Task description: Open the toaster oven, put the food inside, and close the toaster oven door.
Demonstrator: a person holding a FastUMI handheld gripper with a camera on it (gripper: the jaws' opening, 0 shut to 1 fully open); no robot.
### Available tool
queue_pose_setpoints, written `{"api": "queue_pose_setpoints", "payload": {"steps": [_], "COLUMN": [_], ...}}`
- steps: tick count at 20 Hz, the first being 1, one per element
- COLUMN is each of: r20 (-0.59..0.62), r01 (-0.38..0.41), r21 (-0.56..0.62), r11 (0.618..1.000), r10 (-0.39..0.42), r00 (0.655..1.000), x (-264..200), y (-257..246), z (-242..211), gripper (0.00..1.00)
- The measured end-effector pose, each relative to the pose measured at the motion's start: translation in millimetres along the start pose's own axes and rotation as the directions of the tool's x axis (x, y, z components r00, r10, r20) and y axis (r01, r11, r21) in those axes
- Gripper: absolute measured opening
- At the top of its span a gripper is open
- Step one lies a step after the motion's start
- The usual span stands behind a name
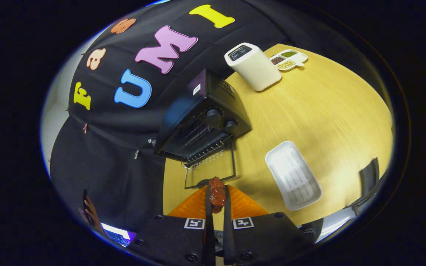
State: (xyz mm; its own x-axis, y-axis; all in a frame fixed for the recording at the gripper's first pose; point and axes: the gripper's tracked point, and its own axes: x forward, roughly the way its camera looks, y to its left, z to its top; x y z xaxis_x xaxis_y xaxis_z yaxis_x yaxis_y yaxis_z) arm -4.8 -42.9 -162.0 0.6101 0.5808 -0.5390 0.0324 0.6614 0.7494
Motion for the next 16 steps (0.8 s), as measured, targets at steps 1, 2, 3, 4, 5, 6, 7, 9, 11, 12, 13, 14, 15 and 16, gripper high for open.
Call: {"api": "queue_pose_setpoints", "payload": {"steps": [1,2,3,4,5,6,7,9,11,12,13,14,15,16], "r20": [0.02,0.041,0.067,0.095,0.121,0.144,0.168,0.211,0.25,0.268,0.289,0.31,0.336,0.364], "r01": [-0.011,-0.021,-0.031,-0.044,-0.057,-0.07,-0.084,-0.106,-0.123,-0.13,-0.136,-0.142,-0.149,-0.156], "r21": [0.017,0.031,0.045,0.057,0.071,0.085,0.097,0.119,0.131,0.128,0.131,0.138,0.149,0.161], "r11": [1.0,0.999,0.998,0.997,0.996,0.994,0.992,0.987,0.984,0.983,0.982,0.98,0.978,0.975], "r10": [0.011,0.02,0.028,0.038,0.048,0.058,0.066,0.079,0.087,0.092,0.094,0.093,0.091,0.088], "r00": [1.0,0.999,0.997,0.995,0.992,0.988,0.984,0.974,0.964,0.959,0.953,0.946,0.937,0.927], "x": [6.7,12.5,21.6,28.3,37.5,45.7,56.2,80.7,105.1,117.5,128.9,139.8,150.2,158.4], "y": [9.1,18.3,26.7,33.9,41.0,48.3,54.6,65.3,74.1,78.0,81.2,83.7,85.8,87.5], "z": [-5.4,-11.1,-14.5,-18.3,-20.6,-24.3,-25.1,-23.8,-19.1,-15.5,-10.1,-4.7,2.3,8.5], "gripper": [0.13,0.13,0.13,0.13,0.13,0.13,0.13,0.13,0.13,0.13,0.13,0.13,0.13,0.13]}}
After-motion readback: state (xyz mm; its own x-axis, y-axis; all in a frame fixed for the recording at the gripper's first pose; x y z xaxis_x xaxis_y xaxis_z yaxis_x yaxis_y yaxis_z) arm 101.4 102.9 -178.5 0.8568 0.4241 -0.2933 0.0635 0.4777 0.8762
